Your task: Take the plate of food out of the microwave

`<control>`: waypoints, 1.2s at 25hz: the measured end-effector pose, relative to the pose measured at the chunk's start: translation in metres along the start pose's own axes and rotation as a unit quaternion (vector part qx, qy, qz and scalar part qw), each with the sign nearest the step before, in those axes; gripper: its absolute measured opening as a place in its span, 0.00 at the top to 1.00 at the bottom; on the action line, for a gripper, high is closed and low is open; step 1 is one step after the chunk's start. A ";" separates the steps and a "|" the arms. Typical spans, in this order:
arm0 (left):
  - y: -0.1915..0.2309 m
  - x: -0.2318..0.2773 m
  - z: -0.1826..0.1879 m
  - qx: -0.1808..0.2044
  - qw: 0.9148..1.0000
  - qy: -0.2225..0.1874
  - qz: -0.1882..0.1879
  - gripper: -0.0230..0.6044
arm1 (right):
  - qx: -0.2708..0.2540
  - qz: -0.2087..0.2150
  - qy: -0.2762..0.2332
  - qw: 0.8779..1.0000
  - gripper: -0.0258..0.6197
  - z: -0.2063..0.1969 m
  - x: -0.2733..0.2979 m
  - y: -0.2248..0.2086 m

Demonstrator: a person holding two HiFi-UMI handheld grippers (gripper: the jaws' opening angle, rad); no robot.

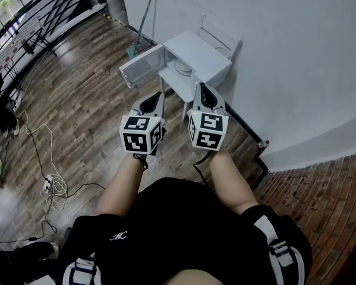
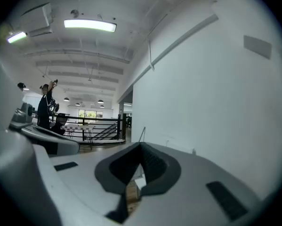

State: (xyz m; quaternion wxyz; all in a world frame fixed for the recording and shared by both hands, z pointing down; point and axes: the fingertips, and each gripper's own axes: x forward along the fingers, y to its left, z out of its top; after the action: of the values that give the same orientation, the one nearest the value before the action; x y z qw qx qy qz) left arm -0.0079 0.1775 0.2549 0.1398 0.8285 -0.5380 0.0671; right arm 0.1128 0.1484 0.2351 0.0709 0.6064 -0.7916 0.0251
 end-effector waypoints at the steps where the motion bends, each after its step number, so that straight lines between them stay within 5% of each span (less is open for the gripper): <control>1: -0.002 -0.002 -0.001 0.000 1.000 -0.002 0.001 0.98 | 0.000 0.004 0.000 1.000 0.94 -0.001 -0.002 0.002; 17: -0.005 0.002 -0.019 -0.020 1.000 0.000 -0.007 0.98 | -0.003 0.019 0.015 1.000 0.94 -0.032 -0.023 0.006; 30: -0.009 0.041 -0.034 -0.028 0.999 0.006 0.030 0.98 | 0.001 0.064 0.036 0.997 0.94 -0.057 0.005 -0.030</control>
State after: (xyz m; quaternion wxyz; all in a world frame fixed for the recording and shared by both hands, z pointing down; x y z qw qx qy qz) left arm 0.0185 0.1554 0.2968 0.1642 0.8076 -0.5631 0.0615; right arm 0.1454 0.1424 0.2913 0.0976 0.5536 -0.8254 0.0520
